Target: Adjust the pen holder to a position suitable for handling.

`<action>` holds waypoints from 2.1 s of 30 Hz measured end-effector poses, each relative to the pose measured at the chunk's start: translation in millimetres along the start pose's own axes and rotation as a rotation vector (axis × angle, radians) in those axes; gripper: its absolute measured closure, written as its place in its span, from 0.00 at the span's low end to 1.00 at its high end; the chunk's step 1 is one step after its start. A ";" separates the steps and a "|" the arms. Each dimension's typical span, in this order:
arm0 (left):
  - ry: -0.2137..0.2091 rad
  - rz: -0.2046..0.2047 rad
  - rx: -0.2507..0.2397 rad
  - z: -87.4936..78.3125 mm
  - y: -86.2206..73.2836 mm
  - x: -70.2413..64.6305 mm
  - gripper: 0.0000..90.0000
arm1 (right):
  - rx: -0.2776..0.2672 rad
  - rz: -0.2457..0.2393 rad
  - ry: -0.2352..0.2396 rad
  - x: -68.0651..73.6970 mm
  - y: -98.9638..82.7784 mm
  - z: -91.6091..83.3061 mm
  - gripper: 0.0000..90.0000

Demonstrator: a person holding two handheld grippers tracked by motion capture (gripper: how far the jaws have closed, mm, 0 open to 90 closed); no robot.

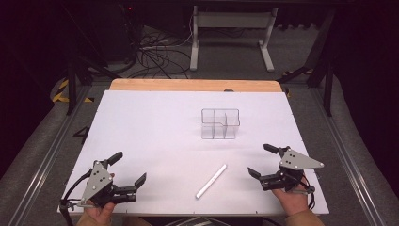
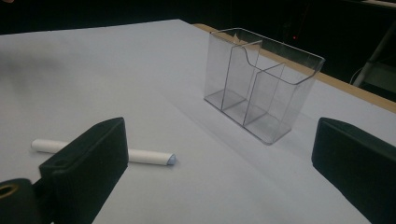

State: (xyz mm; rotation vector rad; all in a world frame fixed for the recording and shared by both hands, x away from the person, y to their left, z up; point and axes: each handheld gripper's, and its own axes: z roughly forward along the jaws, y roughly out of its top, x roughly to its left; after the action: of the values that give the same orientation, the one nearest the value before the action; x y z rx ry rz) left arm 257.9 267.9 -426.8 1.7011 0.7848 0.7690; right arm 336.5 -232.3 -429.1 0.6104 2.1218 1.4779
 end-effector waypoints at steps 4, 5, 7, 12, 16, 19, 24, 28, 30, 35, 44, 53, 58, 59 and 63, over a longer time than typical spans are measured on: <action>0.003 0.000 0.000 -0.1 0.1 0.0 0.03 | -0.005 0.012 0.020 -4.3 8.4 3.1 0.06; 0.004 0.000 0.000 -0.1 0.1 0.0 0.03 | -0.007 0.013 0.016 -5.6 10.5 3.6 0.06; 0.004 0.000 0.000 -0.1 0.1 0.1 0.03 | -0.012 0.014 0.014 -7.5 14.0 4.1 0.06; 0.006 -0.002 0.000 -0.1 -0.3 0.7 0.03 | -0.005 0.006 0.015 -11.0 21.1 9.3 0.05; 0.008 0.000 0.002 0.5 -0.2 1.1 0.03 | -0.002 0.007 0.017 -12.5 26.1 12.5 0.05; 0.008 0.003 0.006 1.0 0.0 0.5 0.03 | -0.003 -0.005 0.018 -13.9 32.6 15.8 0.04; 0.009 0.000 0.003 0.7 -0.1 1.1 0.03 | 0.001 0.000 0.027 -16.3 38.5 21.5 0.03; 0.012 0.006 0.003 0.1 0.1 1.3 0.03 | 0.030 -0.009 0.038 -16.3 43.9 23.8 0.04; 0.012 0.006 0.004 0.2 0.1 1.0 0.03 | 0.050 -0.035 0.044 -15.8 48.4 23.8 0.09; 0.014 0.008 0.005 0.0 0.3 0.8 0.03 | 0.118 -0.090 0.072 -16.2 62.7 25.4 0.21; 0.016 0.006 0.005 -0.7 -0.1 1.2 0.03 | 0.226 -0.179 0.110 -26.5 86.6 39.3 0.26; 0.017 0.008 0.006 -1.0 -0.1 1.7 0.03 | 0.270 -0.214 0.125 -35.6 103.2 55.6 0.29; 0.017 0.004 0.006 -0.9 -0.5 1.8 0.03 | 0.293 -0.194 0.150 -41.9 107.0 64.1 0.30; 0.017 0.005 0.006 -0.9 -0.5 1.8 0.03 | 0.296 -0.189 0.153 -43.3 107.9 66.4 0.30; 0.017 0.005 0.006 -0.7 -0.4 1.8 0.03 | 0.314 -0.191 0.170 -46.3 114.4 76.1 0.31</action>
State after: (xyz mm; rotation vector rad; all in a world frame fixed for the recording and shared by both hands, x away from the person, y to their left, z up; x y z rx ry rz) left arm 258.2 269.9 -426.8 1.7045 0.7950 0.7863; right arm 429.4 -168.5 -337.9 0.3847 2.4923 1.1382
